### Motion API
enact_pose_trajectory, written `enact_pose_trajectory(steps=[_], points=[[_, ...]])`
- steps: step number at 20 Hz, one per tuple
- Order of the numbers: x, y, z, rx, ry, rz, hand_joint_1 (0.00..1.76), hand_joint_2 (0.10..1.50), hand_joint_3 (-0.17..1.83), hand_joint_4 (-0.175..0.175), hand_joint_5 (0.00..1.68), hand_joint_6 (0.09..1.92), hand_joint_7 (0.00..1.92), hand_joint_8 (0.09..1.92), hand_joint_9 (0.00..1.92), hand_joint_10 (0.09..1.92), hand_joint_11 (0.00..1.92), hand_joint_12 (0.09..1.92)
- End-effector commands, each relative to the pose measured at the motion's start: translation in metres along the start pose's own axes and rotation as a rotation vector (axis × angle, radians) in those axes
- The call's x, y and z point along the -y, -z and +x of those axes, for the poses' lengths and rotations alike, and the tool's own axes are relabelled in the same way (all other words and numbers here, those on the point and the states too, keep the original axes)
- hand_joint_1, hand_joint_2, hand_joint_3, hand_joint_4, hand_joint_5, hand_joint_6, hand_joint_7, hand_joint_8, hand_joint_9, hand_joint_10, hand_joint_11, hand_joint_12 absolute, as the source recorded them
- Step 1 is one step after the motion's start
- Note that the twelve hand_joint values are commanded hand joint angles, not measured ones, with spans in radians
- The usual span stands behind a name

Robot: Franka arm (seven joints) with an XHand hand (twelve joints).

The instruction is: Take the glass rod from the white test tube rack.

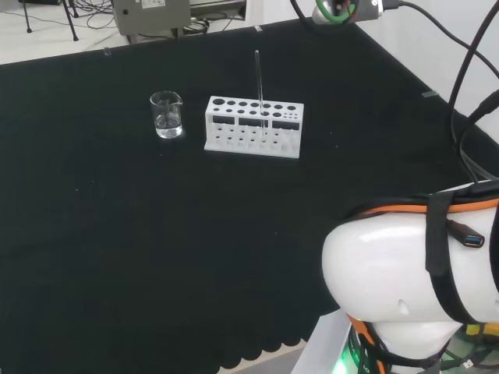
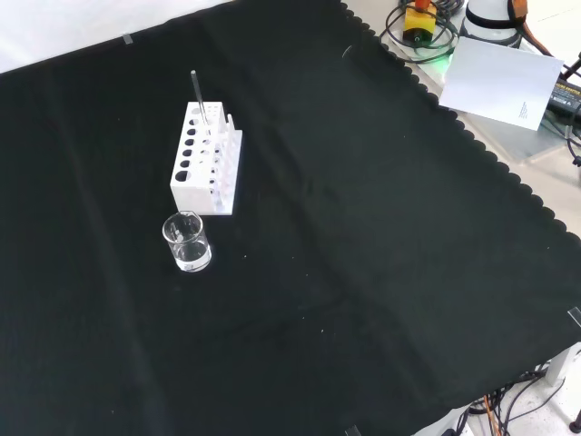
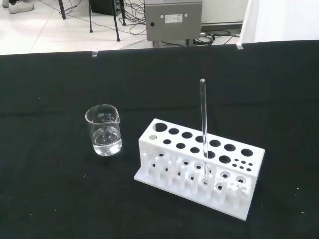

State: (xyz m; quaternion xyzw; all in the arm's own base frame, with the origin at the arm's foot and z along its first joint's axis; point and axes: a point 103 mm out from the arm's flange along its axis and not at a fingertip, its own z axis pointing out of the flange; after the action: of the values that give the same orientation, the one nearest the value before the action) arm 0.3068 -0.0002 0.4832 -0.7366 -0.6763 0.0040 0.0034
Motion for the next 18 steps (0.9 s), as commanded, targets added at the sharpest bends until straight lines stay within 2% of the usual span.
enact_pose_trajectory(steps=[1,4,9,11,14,18], points=[[-0.001,-0.001,-0.001,0.008,-0.003,-0.005,0.57,0.84,0.64,-0.118,0.04,0.1,0.0,0.39,0.0,0.64,0.0,1.05],[-0.002,-0.003,-0.002,0.002,-0.004,-0.003,0.56,0.91,0.51,-0.117,0.06,0.09,0.0,0.38,0.0,0.63,0.0,1.08],[-0.006,-0.007,0.0,0.025,0.003,-0.007,0.56,0.92,0.47,-0.118,0.07,0.09,0.0,0.39,0.0,0.65,0.0,1.11],[-0.01,-0.009,-0.001,0.031,0.004,-0.016,0.56,0.93,0.46,-0.118,0.08,0.09,0.0,0.43,0.01,0.76,0.0,1.24],[-0.012,-0.01,-0.004,0.029,0.007,-0.026,0.55,0.93,0.47,-0.122,0.11,0.09,0.0,0.63,0.13,0.88,0.05,1.44],[-0.029,-0.018,-0.011,0.023,0.033,-0.003,0.56,0.92,0.49,-0.133,0.16,0.09,0.01,0.85,0.29,0.91,0.23,1.45]])
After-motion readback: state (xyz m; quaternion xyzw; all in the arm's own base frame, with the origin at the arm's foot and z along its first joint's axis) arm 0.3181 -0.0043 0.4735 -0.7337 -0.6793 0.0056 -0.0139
